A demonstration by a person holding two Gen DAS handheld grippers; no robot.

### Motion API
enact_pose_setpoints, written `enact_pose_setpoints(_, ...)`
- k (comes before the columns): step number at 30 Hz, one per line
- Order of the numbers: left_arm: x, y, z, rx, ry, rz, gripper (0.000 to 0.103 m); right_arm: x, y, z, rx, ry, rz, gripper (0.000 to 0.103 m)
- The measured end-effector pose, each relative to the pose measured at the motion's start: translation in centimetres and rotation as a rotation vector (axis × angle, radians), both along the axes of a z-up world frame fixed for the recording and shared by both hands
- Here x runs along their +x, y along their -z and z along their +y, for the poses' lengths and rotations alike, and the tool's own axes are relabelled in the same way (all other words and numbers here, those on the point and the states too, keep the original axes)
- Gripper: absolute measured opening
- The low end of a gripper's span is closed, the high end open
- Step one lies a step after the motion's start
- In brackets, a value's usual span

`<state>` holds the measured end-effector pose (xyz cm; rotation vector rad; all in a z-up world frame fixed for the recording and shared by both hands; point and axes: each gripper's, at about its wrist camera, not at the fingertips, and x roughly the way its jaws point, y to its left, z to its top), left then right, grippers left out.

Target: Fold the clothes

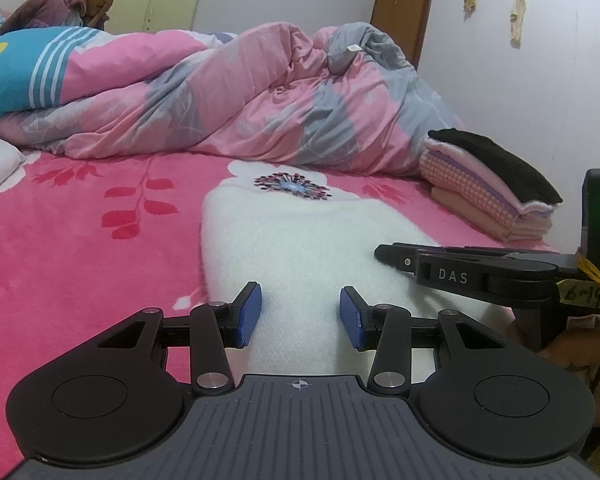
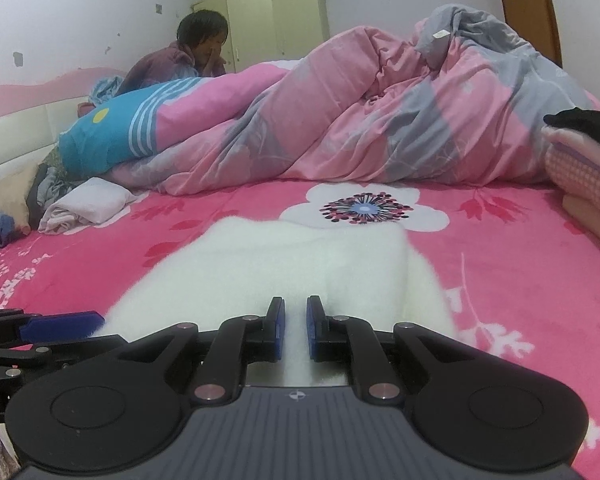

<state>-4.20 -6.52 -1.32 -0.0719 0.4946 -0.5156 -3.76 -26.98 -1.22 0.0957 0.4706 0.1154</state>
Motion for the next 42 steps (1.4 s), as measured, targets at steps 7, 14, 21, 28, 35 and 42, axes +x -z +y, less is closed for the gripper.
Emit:
enact_pose_setpoints(7,0.4,-0.8,1.0,-0.035,-0.010,0.017,0.042,-0.1,0.0,-0.2,0.007,-0.006,-0.002,0.011)
enact_pose_setpoints(14,1.9,-2.7,0.6,-0.023,-0.012,-0.039,0.042,-0.2,0.2,-0.4,0.021,-0.011,-0.011,0.011)
enact_pose_setpoints(21,2.9,-0.8,-2.7,0.107,0.057,0.004,0.042,-0.3,0.3,-0.6,0.030,-0.018,-0.015,0.011)
enact_pose_setpoints(28,2.3,-0.5,-2.9,0.134,0.048,-0.022,0.042,0.1,-0.4,-0.5,0.029,-0.023,0.020,0.012)
enact_pose_setpoints(35,2.5,-0.4,-3.2,0.135,0.045,-0.027,0.043,1.8,-3.1,-0.6,-0.012,-0.025,0.022,0.012)
enact_pose_setpoints(42,2.5,-0.3,-3.3,0.151,0.063,-0.044,0.043,4.5,-0.4,-1.8,0.013,-0.006,0.084,0.011)
